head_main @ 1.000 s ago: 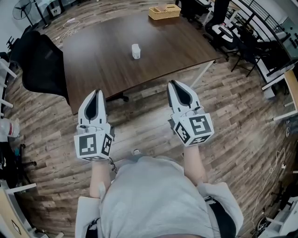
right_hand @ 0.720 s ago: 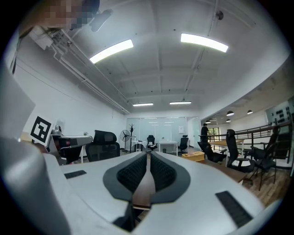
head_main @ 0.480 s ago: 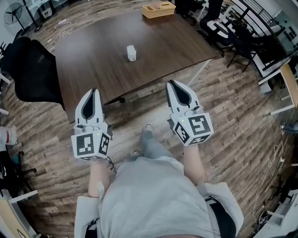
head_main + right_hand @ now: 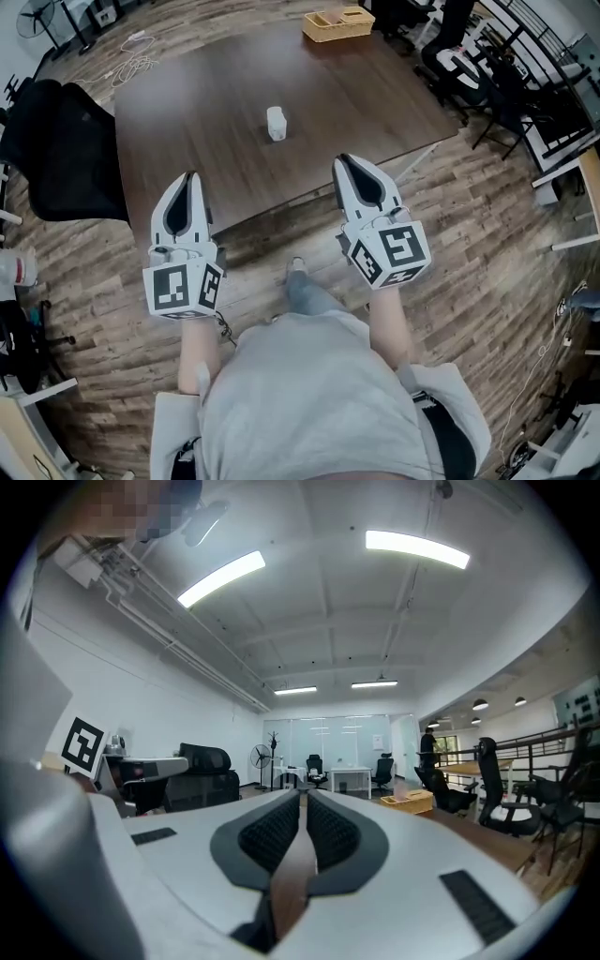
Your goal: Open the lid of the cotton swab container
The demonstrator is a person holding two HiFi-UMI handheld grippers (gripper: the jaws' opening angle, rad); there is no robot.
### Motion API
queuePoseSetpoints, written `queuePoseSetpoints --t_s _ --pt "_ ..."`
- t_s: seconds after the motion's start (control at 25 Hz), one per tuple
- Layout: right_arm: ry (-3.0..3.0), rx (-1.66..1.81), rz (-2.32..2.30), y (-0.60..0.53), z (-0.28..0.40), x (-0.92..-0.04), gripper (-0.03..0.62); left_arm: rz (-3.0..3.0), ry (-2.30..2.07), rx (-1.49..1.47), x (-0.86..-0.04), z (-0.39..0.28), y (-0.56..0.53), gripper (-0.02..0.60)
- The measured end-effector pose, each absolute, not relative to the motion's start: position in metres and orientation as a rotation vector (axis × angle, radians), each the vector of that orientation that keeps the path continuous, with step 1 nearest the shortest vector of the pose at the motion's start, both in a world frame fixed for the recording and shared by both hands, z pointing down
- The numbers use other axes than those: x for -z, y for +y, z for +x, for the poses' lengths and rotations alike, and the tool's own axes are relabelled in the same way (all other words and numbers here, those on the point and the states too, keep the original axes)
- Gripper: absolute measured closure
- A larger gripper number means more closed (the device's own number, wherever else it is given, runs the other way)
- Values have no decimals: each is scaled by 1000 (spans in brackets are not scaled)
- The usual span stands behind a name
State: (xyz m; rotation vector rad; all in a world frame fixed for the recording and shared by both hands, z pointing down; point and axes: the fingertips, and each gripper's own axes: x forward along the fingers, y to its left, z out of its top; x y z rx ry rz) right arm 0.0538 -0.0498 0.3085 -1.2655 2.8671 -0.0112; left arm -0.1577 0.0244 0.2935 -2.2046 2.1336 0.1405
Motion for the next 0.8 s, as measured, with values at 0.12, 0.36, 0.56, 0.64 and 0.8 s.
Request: queuePoseSetpoints --t_s 0.12,0.36,0.56,0.64,0.8 --pt "2878 5 -1238 -79 46 -306 566 -2192 2148 -148 -293 -162 -2 571" --pt "2912 7 -1176 -129 32 -303 566 -2168 2176 -152 -291 -166 -46 571" --pt "2950 25 -1122 -163 21 -307 566 -2139 2202 -145 -289 -169 -74 571" --pt "2970 42 -1103 -175 17 -312 566 -2120 2215 -145 -289 -171 -82 571" --pt "3022 110 -1075 -198 8 -330 566 -2087 2241 -141 -289 -170 -95 571"
